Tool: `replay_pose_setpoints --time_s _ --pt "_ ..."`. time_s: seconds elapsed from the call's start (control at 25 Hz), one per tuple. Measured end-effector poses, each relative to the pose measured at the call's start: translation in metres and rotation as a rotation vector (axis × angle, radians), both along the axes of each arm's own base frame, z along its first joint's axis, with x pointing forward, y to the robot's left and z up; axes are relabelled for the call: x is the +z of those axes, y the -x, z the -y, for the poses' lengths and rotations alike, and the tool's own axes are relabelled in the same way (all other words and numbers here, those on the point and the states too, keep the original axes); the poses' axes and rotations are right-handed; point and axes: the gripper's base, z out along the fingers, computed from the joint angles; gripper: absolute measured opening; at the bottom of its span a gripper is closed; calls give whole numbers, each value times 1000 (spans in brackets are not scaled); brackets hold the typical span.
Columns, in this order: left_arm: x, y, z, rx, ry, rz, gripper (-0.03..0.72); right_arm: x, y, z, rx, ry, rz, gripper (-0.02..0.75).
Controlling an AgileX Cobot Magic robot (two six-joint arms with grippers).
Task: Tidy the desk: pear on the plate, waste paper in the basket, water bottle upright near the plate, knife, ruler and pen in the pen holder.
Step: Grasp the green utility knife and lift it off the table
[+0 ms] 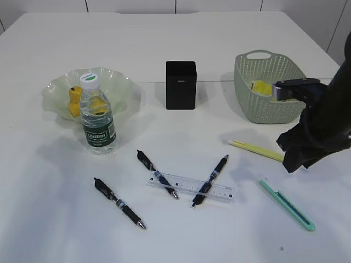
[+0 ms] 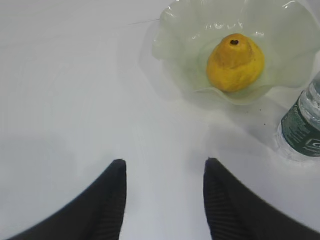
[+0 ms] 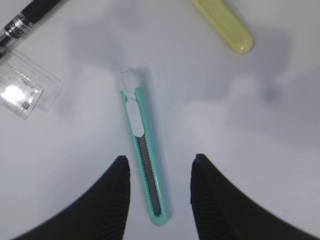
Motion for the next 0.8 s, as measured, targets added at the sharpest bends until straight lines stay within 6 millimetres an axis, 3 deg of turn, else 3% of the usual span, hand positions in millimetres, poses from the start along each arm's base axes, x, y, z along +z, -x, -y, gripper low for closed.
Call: replay_pose_setpoints --time_s 0.24,0.48,0.8 --pt "0 0 0 0 0 -1 353 -8 -9 -4 22 2 13 303" --pt "0 0 0 1 0 -5 353 1 -25 -27 112 8 69 363" --pt "-1 1 0 1 -1 -11 353 0 -35 -30 70 41 -70 371"
